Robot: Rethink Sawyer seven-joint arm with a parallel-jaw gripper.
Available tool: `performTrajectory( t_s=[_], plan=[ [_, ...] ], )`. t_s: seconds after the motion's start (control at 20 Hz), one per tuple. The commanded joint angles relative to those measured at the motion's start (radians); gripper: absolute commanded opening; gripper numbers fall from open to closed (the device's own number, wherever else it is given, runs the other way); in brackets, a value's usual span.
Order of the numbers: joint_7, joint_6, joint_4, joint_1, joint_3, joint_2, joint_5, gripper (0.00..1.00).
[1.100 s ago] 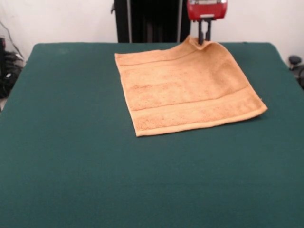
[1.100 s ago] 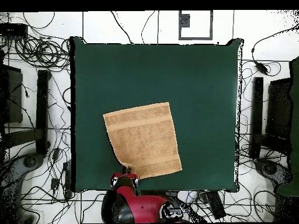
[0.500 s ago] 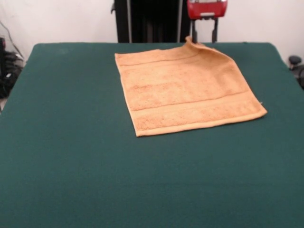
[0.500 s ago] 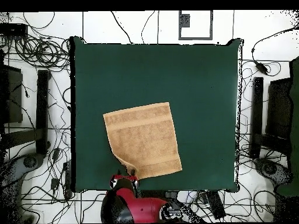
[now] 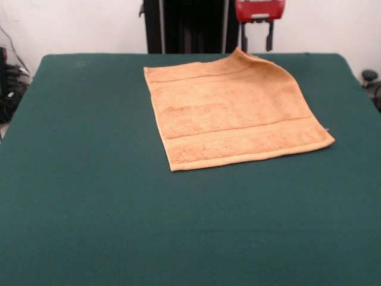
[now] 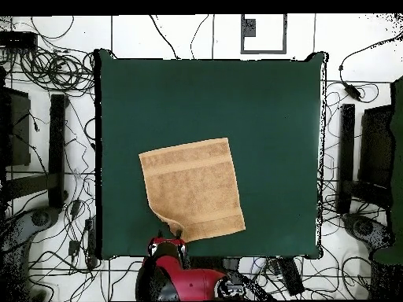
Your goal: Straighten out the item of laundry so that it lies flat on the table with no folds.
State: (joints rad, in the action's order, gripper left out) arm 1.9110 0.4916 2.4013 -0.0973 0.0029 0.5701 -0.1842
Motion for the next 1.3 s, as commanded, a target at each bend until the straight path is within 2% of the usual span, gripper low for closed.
performTrajectory(
  t_s=[0.05, 0.15, 0.4, 0.65, 0.75, 0.8, 0.85, 0.9, 1.0, 1.1, 1.3],
  plan=[
    [0.241, 0.01, -0.021, 0.038, 0.032, 0.008, 0.089, 1.0],
    [0.222, -0.075, 0.014, 0.048, 0.014, 0.1, 0.117, 1.0],
    [0.178, -0.382, 0.088, -0.029, 0.085, 0.391, 0.131, 1.0],
    [0.164, -0.621, 0.157, -0.164, 0.251, 0.629, 0.152, 1.0],
    [0.127, -0.718, 0.208, -0.221, 0.335, 0.753, 0.224, 1.0],
    [0.074, -0.781, 0.225, -0.233, 0.347, 0.821, 0.286, 1.0],
    [0.019, -0.85, 0.227, -0.224, 0.325, 0.879, 0.335, 1.0],
    [-0.015, -0.921, 0.204, -0.2, 0.272, 0.921, 0.342, 1.0],
    [-0.05, -1.014, 0.176, -0.188, 0.24, 0.963, 0.359, 1.0],
    [-0.064, -1.037, 0.142, -0.185, 0.226, 0.945, 0.355, 1.0],
    [-0.036, -0.95, 0.059, -0.196, 0.237, 0.796, 0.301, 1.0]
  ],
)
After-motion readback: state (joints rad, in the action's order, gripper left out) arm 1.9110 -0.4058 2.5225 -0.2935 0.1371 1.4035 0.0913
